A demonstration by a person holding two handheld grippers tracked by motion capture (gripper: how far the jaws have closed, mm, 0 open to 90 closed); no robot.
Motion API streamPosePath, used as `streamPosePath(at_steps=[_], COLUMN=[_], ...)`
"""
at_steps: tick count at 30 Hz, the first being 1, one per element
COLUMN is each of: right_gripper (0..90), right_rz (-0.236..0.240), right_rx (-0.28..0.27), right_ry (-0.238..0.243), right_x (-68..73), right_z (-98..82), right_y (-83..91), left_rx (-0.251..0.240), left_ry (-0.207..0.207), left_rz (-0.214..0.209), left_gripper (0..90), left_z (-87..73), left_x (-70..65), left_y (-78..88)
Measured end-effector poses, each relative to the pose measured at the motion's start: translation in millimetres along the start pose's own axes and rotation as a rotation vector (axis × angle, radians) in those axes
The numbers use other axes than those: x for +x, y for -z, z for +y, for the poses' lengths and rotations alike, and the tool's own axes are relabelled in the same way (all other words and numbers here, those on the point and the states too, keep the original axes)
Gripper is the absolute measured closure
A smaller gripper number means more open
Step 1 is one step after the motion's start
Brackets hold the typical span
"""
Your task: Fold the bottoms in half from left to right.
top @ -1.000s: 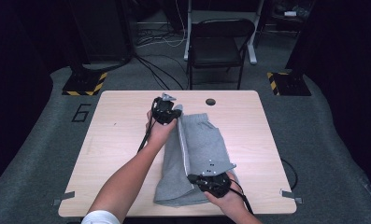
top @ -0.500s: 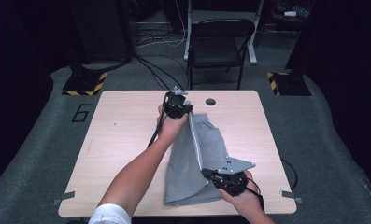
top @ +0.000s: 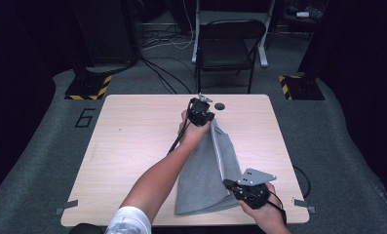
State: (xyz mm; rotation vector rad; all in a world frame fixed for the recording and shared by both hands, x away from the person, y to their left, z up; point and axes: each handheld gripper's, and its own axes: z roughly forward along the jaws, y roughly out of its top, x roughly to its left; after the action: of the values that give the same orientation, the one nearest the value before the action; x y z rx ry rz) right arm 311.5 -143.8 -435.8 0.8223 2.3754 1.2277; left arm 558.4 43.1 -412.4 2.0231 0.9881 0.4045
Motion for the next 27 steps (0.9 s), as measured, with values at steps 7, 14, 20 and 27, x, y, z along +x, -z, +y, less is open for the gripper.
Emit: streamPosePath(at_steps=[7,14,20,27], right_gripper=[88.2,88.2,88.2,88.3], right_rz=[-0.040,-0.065,-0.073,-0.070], right_rx=[-0.002,0.069,0.084,0.095], right_ry=[-0.059,-0.071,-0.127,-0.189], right_x=[-12.7,-20.2,-26.8,-36.6], right_z=[-9.3,-22.7,-38.6,-52.3], right_y=[14.6,11.0,6.8,5.9], left_rx=[0.003,0.032,0.060,0.080], left_ry=[0.009,-0.011,-0.025,-0.020], left_rz=[-0.013,-0.014,-0.003,0.003], left_gripper=[87.2,87.2,87.1,87.0], left_z=[4.3,5.5,2.9,-2.6], left_x=[-5.3,-16.9,-25.2,-29.0], left_y=[-11.0,-30.1,-47.3,-65.3])
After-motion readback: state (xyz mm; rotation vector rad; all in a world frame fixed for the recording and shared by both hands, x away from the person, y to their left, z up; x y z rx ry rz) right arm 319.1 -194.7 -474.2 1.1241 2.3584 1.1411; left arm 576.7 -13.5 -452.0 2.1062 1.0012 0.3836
